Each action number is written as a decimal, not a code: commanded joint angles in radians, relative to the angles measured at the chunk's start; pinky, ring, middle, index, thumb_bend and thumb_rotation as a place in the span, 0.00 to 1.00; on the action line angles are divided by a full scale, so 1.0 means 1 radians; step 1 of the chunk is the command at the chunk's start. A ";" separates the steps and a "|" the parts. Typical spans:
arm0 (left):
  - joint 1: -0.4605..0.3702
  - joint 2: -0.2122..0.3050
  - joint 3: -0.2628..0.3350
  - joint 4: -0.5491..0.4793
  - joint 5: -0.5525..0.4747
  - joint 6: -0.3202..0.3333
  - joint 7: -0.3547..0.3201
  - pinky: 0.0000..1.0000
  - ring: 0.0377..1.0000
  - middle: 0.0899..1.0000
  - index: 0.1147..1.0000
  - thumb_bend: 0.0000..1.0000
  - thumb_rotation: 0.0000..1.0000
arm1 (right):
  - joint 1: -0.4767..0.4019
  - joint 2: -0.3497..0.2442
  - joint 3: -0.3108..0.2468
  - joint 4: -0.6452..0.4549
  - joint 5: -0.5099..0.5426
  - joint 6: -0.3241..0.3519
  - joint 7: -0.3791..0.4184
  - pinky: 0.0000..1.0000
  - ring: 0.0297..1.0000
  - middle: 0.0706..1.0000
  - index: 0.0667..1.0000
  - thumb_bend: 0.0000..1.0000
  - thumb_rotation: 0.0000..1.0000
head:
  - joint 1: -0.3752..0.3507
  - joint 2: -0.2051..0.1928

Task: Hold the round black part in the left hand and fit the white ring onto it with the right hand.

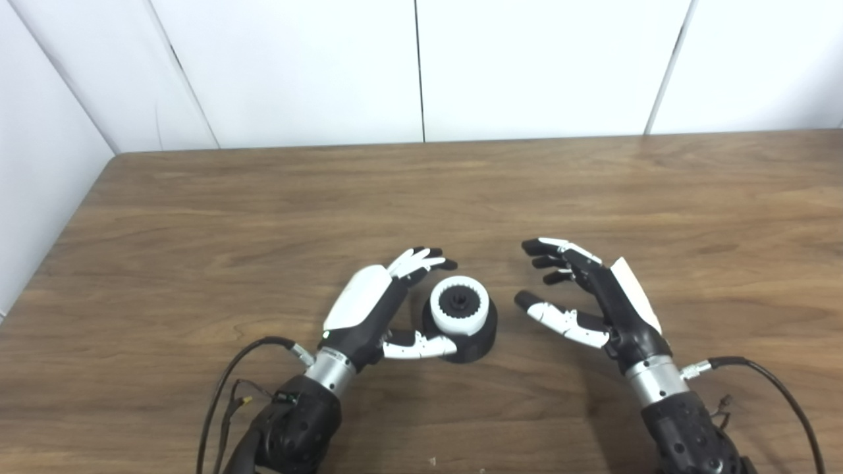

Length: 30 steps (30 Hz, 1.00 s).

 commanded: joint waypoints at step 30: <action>0.022 -0.223 0.140 0.125 -0.248 -0.192 0.245 0.45 0.54 0.58 0.56 0.45 0.48 | 0.023 0.202 -0.006 0.233 0.038 -0.363 -0.294 0.56 0.65 0.67 0.65 0.48 0.53 | 0.013 -0.105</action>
